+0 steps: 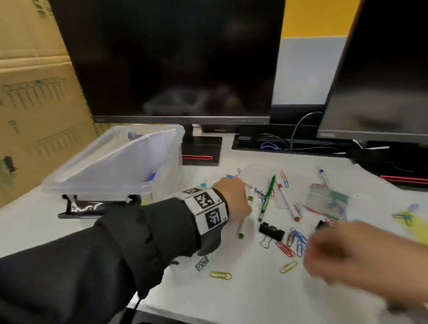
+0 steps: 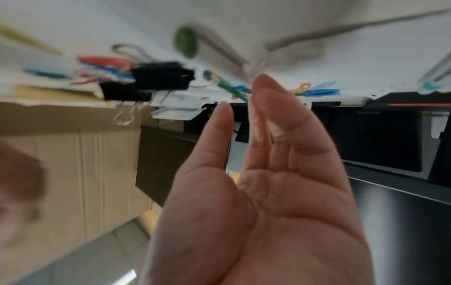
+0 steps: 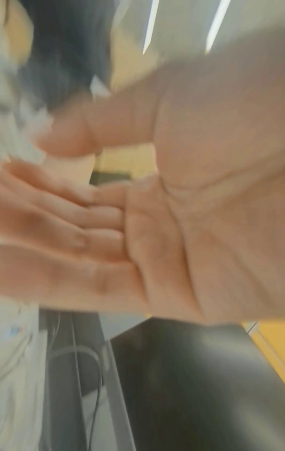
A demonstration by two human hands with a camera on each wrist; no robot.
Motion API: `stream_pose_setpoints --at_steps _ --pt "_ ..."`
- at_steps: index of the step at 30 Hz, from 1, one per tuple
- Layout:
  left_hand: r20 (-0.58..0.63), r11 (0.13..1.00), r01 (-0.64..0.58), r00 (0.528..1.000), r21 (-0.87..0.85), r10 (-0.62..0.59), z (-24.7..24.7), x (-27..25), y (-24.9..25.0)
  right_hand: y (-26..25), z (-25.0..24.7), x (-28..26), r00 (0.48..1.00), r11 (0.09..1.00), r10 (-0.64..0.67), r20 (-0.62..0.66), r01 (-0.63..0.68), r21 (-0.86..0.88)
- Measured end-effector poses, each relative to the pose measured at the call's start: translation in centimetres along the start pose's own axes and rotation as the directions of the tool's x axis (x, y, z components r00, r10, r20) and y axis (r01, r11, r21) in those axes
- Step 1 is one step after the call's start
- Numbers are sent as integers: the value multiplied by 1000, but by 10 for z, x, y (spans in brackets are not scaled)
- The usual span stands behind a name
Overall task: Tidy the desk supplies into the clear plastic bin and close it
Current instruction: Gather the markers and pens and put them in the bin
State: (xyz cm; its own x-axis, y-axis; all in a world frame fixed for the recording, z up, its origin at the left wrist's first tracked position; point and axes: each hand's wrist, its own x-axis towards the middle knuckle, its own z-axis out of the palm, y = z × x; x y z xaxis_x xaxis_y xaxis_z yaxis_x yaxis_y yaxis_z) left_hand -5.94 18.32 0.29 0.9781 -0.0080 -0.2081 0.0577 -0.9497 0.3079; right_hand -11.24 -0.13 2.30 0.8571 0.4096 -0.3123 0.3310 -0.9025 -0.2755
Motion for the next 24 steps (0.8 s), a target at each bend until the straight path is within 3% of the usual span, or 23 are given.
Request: stream_pose_setpoints --at_steps 2,5,8,11,16,21,24 --pt "-1 997 13 1000 76 -13 2 12 1 2 -5 26 989 994 49 -137 -35 105" --pt "14 988 16 1000 155 -19 7 24 3 4 -10 75 948 987 140 -284 -109 122" --pt "9 979 -12 1000 204 10 11 30 5 14 -4 100 945 981 191 -266 -194 15" --pt "-84 982 -23 996 187 39 10 33 6 14 0 112 951 974 190 -242 -214 -77" --pt "-201 997 -25 980 -70 11 13 43 14 14 2 125 951 969 222 -217 -240 -59" --pt "-152 994 -73 987 -81 60 20 50 12 18 1 126 940 963 259 -221 -269 -16" --pt "-95 995 -93 991 -39 89 22 54 11 19 -3 124 916 961 275 -293 -264 80"
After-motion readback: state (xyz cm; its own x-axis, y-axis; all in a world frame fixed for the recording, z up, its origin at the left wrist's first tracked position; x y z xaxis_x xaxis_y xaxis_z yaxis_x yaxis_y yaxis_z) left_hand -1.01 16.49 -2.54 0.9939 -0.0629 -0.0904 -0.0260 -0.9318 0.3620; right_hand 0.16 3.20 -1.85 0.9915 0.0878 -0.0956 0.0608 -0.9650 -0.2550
